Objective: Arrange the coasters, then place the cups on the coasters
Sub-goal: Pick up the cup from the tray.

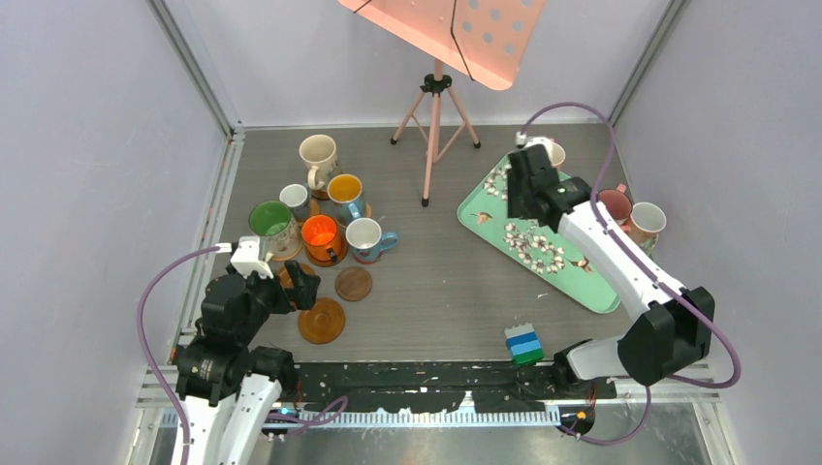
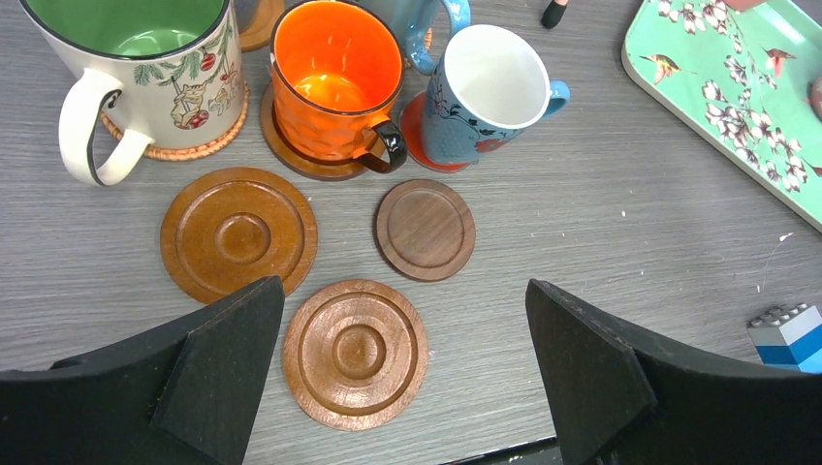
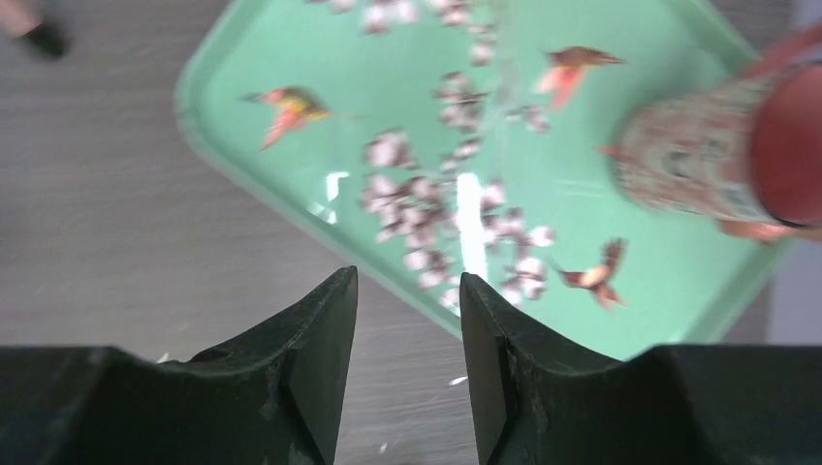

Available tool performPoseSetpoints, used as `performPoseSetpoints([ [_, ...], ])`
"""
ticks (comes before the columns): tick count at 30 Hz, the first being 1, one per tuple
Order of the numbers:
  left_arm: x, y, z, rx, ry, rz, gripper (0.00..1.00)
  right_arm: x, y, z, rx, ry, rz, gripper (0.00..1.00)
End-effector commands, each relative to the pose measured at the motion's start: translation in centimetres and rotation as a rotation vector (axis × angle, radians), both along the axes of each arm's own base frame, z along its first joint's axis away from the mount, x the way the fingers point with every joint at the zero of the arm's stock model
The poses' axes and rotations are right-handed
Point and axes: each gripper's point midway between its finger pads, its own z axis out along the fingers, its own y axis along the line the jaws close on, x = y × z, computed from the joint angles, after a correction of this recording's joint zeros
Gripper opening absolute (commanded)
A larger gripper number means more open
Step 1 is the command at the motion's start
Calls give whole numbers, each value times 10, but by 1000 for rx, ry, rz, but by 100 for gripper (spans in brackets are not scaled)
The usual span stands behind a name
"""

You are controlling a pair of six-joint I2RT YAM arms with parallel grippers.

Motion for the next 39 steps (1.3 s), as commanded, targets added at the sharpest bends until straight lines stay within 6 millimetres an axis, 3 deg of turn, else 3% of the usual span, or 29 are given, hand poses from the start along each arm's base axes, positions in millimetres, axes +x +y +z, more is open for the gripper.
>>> performPoseSetpoints([
  [1,5,-2,10,-7,-38,-11,99,18,-80,30,-93,-122,-238,50],
  [6,5,-2,10,-7,-41,-10,99,36,-142,42,-125,-154,-375,52],
  [9,5,-1,11,-6,-44,-5,99,47,-163,46,-120,-161,-412,58],
  [14,5,0,11,-4,-45,0,99,61,-201,33,-127,-113,-476,60],
  [18,5,0,11,-3,-42,2,99,71,-218,17,-87,-71,-485,60],
  [22,6,1,10,-1,-39,6,99,84,-219,-6,-12,-23,-444,60],
  [28,7,1,8,2,-28,9,99,86,-227,-38,-32,67,-448,57],
  [33,7,2,8,4,-25,12,99,89,-225,-48,-23,85,-438,41],
  [39,7,2,8,5,-27,14,99,95,-222,-36,-10,54,-408,17],
])
